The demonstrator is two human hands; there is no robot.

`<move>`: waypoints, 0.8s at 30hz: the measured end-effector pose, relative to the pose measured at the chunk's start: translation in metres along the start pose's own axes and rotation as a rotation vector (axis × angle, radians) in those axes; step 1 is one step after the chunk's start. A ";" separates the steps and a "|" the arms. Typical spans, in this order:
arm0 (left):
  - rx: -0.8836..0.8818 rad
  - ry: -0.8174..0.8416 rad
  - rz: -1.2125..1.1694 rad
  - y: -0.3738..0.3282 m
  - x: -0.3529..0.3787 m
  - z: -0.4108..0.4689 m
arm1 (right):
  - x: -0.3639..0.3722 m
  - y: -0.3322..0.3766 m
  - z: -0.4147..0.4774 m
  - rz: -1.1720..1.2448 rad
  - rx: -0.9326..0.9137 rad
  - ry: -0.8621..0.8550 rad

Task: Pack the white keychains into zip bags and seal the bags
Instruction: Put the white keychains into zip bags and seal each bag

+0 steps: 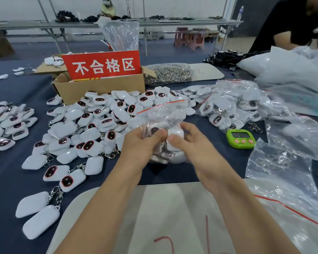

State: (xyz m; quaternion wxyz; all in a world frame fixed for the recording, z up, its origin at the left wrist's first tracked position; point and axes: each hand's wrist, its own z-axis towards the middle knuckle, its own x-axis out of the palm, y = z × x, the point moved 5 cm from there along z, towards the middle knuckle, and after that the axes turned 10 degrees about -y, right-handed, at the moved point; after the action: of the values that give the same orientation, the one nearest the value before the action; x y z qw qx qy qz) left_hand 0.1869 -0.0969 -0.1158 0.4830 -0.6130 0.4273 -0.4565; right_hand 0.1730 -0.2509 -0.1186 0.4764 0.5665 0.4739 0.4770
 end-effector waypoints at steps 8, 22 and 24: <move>-0.111 0.025 0.020 0.012 0.008 -0.009 | -0.007 -0.003 0.000 -0.113 -0.056 -0.125; 0.124 -0.075 0.138 0.010 0.038 -0.029 | -0.047 0.012 -0.012 -0.124 -0.028 -0.088; 0.166 -0.114 0.191 0.004 0.052 -0.035 | -0.060 0.022 -0.014 -0.161 -0.059 -0.203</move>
State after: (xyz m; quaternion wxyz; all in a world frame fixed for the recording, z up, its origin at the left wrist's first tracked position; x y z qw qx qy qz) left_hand 0.1639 -0.1545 -0.1079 0.5967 -0.5524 0.4164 -0.4067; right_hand 0.1556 -0.3113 -0.1013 0.5752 0.5577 0.4531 0.3909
